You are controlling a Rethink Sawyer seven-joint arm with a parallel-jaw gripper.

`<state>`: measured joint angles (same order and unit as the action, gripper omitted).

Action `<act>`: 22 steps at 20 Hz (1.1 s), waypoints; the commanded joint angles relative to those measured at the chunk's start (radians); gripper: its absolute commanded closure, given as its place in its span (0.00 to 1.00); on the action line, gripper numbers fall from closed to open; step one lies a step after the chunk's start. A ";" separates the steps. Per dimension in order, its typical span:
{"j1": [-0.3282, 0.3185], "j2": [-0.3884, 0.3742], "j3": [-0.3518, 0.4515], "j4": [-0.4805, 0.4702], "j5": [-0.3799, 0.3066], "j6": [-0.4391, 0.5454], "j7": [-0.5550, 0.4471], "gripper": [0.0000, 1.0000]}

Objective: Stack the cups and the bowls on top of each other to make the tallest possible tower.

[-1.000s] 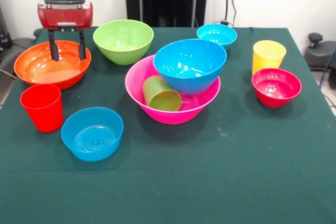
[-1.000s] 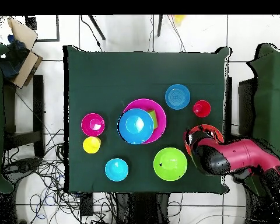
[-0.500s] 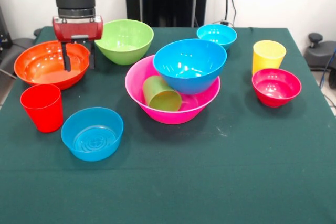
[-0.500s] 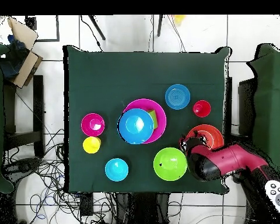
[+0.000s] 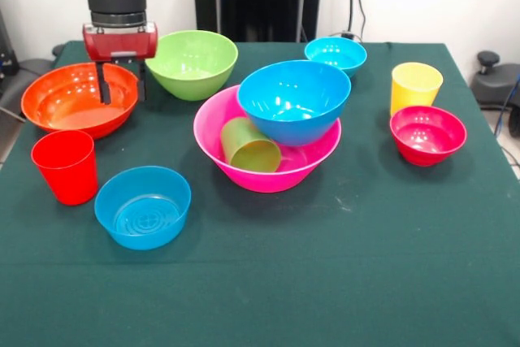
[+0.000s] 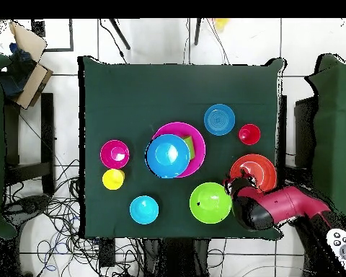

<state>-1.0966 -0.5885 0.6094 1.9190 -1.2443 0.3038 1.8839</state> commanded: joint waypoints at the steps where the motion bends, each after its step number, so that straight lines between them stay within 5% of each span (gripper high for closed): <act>1: 0.069 0.089 -0.058 -0.047 -0.103 -0.046 -0.025 0.00; 15: 0.170 0.266 -0.140 -0.248 -0.160 -0.151 0.021 0.00; 22: 0.210 0.265 -0.187 -0.264 -0.136 -0.187 0.035 0.00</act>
<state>-0.9577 -0.4742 0.4468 1.8400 -1.2946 0.1351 1.8839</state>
